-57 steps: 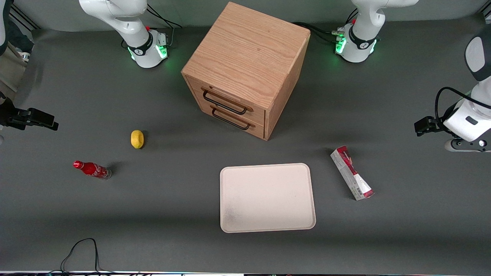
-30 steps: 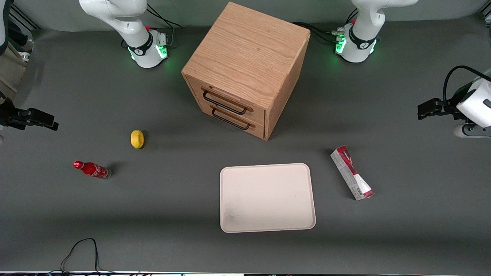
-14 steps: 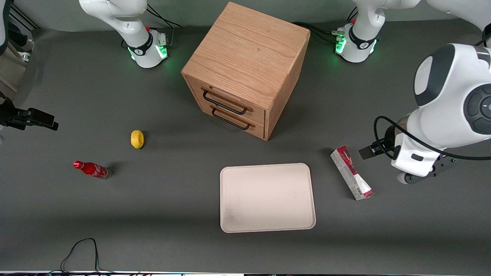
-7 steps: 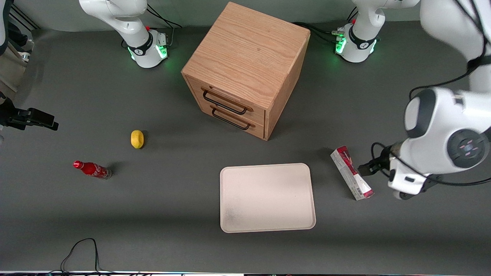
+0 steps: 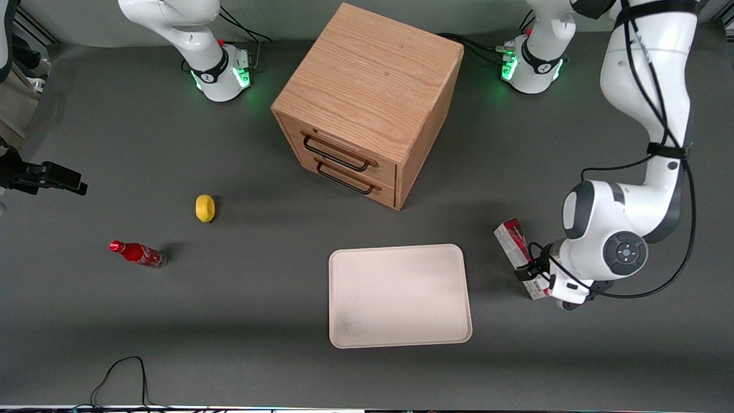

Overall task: Place red cookie box on tray
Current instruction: 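Move the open left gripper down over the red plaid cookie box, then close the left gripper on the end of the cookie box, then lift the cookie box with the left gripper and carry it toward the tray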

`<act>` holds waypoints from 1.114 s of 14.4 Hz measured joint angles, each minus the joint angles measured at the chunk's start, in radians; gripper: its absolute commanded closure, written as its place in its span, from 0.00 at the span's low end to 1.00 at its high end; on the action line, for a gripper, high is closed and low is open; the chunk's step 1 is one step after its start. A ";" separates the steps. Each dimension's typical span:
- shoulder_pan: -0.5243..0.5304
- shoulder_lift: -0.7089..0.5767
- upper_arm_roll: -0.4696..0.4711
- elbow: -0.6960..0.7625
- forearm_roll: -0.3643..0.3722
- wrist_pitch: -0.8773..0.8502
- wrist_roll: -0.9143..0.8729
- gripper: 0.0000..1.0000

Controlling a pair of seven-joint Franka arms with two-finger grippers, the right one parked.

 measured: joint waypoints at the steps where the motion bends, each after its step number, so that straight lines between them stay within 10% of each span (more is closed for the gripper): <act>1: 0.001 0.008 0.000 0.000 0.000 0.002 0.000 0.00; 5: 0.001 0.013 0.000 0.000 0.000 0.003 0.000 0.05; 6: 0.001 0.013 0.000 0.000 0.000 0.003 -0.001 0.65; 7: 0.001 0.013 -0.001 0.000 0.000 0.003 -0.001 1.00; 16: 0.000 0.013 -0.006 0.000 0.000 0.001 -0.001 1.00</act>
